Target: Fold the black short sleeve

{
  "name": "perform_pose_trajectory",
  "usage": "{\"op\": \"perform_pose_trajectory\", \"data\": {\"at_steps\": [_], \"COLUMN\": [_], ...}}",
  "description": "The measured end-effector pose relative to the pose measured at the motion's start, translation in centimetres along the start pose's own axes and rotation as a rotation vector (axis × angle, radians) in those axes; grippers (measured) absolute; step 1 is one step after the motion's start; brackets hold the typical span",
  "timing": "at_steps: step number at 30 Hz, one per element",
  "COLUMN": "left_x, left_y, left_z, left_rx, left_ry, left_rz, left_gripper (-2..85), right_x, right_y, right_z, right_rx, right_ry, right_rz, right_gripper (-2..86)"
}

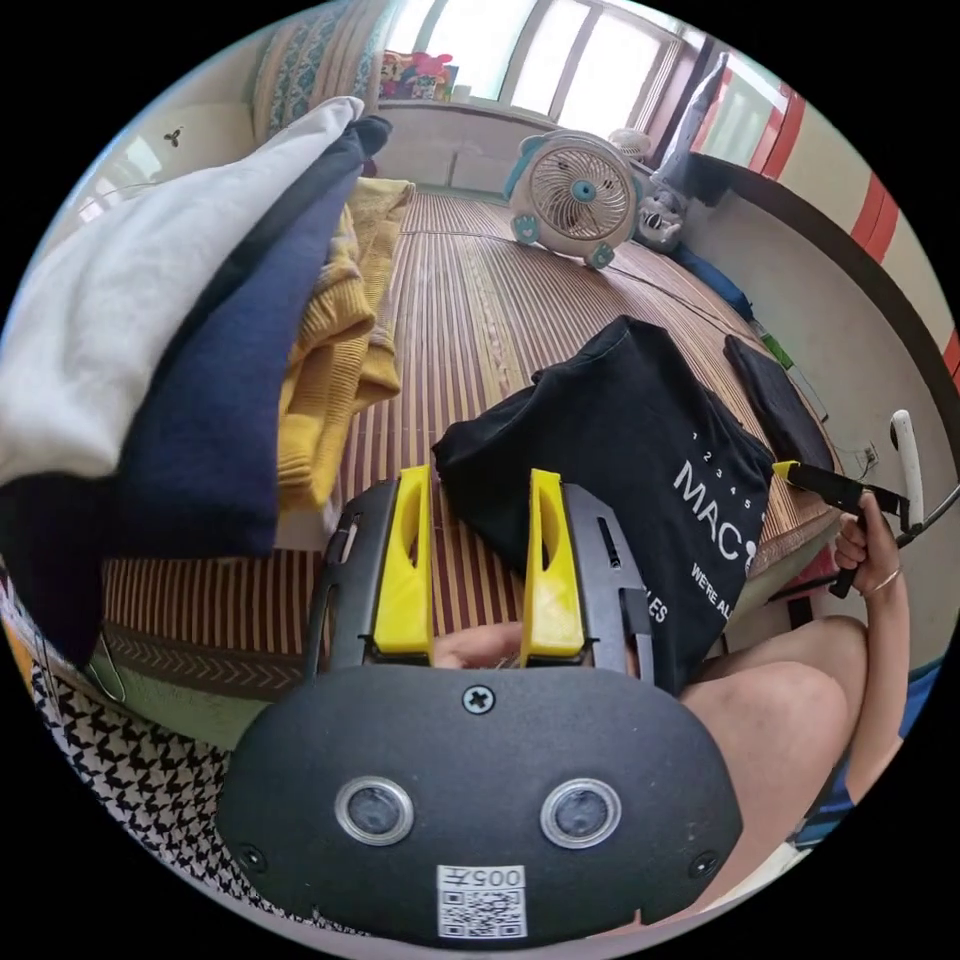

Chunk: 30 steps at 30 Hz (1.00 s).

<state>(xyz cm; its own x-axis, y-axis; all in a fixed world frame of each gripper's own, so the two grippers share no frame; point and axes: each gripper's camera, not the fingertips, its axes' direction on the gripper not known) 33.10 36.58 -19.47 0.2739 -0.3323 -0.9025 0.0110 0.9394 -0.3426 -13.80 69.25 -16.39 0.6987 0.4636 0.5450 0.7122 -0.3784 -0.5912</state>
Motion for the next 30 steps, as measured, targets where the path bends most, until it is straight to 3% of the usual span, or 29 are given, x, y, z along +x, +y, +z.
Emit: {"op": "perform_pose_trajectory", "data": {"at_steps": [7, 15, 22, 30], "left_x": [0.5, 1.1, 2.0, 3.6], "left_y": [-1.4, -2.3, -3.5, -4.3], "left_z": [0.9, 1.0, 0.7, 0.2], "left_rx": [-0.023, -0.041, -0.091, -0.136], "left_ry": [-0.026, -0.038, -0.075, -0.076], "left_rz": [0.078, 0.117, 0.141, 0.178], "left_gripper": [12.7, 11.5, 11.2, 6.6], "right_x": [2.7, 1.1, -2.2, -2.8], "right_y": [0.3, -0.5, -0.3, 1.0], "right_z": [-0.1, 2.0, 2.9, 2.8], "right_rx": [-0.022, -0.065, -0.060, -0.057], "right_ry": [-0.150, -0.078, 0.062, 0.000], "right_rz": [0.027, -0.016, -0.053, 0.008], "right_gripper": [12.7, 12.5, 10.2, 2.9]}}
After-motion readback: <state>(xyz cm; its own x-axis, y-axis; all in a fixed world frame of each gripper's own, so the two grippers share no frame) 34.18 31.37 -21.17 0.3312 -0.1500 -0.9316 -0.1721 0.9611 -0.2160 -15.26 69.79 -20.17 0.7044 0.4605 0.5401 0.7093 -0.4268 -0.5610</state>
